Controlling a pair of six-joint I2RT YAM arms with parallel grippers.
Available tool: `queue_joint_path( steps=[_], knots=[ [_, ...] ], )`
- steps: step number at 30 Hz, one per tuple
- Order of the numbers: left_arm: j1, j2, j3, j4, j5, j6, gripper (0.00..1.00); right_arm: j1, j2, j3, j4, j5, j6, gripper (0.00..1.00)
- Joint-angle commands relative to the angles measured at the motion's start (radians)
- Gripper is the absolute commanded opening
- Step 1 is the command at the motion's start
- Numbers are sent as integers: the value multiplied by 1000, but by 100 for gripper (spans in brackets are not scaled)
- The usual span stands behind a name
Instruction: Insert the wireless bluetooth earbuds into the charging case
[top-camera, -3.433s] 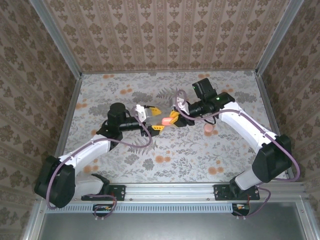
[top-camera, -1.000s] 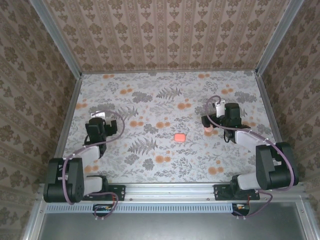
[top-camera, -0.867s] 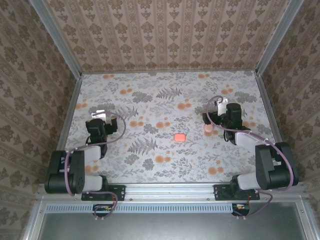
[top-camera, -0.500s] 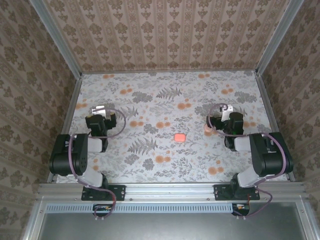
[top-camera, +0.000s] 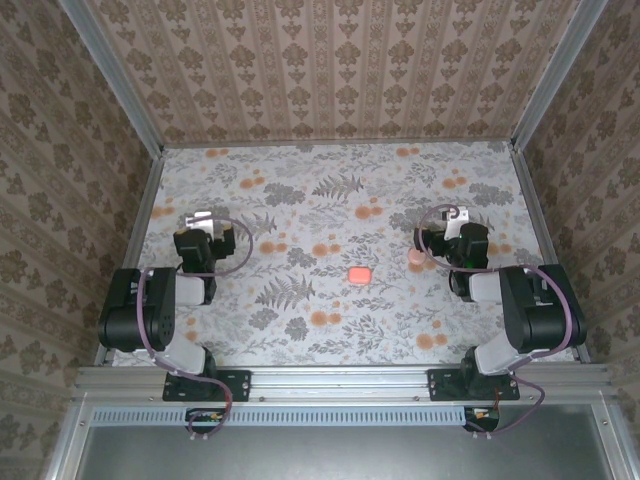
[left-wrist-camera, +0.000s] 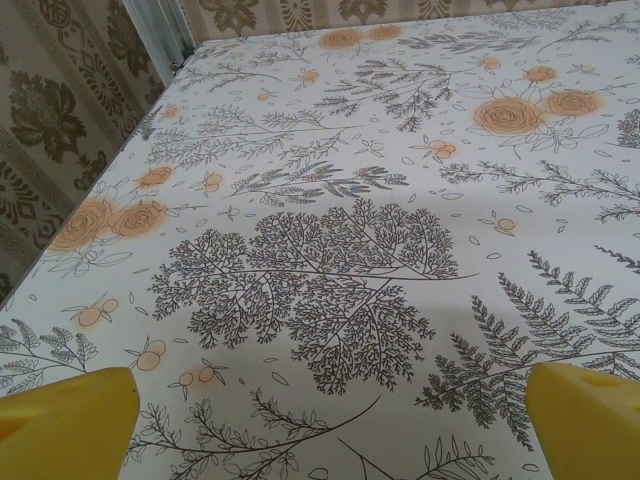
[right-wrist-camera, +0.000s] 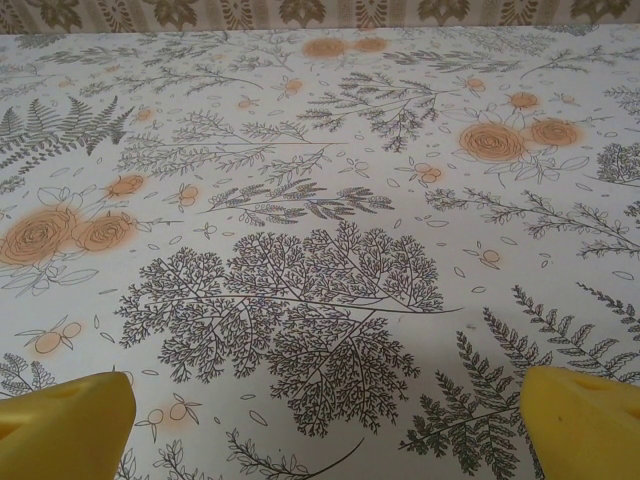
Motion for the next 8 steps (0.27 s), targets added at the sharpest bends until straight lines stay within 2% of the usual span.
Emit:
queue_joint_path(
  steps=[1, 8],
  knots=[
    [3, -11, 25, 0, 22, 9, 100, -5, -2, 16, 36, 4, 18, 100],
    [7, -13, 24, -1, 31, 7, 100, -5, -3, 14, 39, 4, 18, 100]
  ],
)
